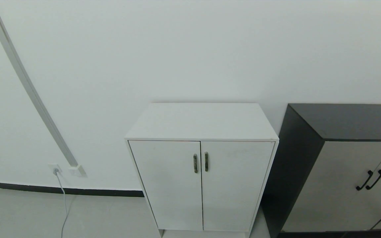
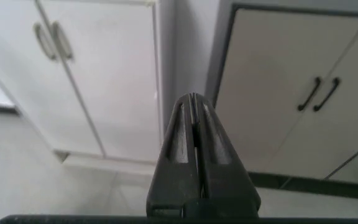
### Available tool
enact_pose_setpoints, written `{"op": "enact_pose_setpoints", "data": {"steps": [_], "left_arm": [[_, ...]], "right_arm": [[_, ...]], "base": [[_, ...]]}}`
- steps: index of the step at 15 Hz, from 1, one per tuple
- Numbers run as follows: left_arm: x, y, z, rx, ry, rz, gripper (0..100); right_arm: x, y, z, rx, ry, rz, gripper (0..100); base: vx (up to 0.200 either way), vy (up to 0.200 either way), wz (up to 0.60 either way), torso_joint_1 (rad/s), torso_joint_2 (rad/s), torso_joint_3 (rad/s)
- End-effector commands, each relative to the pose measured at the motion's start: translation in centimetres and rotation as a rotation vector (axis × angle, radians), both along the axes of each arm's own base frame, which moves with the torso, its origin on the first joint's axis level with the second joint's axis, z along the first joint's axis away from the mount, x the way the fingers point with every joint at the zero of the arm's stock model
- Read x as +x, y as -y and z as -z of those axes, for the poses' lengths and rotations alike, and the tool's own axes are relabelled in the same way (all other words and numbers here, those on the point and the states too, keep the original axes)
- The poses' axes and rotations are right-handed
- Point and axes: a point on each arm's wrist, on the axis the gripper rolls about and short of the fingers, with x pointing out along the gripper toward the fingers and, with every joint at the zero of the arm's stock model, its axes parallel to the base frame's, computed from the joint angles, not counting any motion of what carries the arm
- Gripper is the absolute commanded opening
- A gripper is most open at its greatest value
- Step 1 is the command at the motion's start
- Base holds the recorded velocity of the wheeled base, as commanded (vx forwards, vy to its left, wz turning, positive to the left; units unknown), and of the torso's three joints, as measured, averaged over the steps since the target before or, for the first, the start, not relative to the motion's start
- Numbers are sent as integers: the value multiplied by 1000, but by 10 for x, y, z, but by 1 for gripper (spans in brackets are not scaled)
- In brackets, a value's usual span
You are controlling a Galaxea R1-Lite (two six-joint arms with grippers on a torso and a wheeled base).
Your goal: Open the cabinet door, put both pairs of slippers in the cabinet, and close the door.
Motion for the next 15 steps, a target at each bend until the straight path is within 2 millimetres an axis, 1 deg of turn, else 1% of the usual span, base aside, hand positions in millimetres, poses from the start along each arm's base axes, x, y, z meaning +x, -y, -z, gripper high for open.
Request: {"op": "enact_pose_setpoints", "data": {"steps": [1,6,9,11,15], "left_arm": [[0,0,0,0,-2,0,0],[0,0,0,0,0,0,0],[0,0,0,4,0,1,0],[0,0,0,9,0,1,0],[0,0,0,9,0,1,0]], "right_arm": [[-4,0,1,2,47,11,0],[-4,0,1,63,45,42,0],[-4,1,1,135,50,63,0],[-4,2,1,139,54,93,0],[-4,1,1,136,55,89,0]], "base": [[0,0,0,0,0,0],[0,0,0,0,0,0],[0,0,0,0,0,0],[0,0,0,0,0,0],[0,0,0,0,0,0]]}}
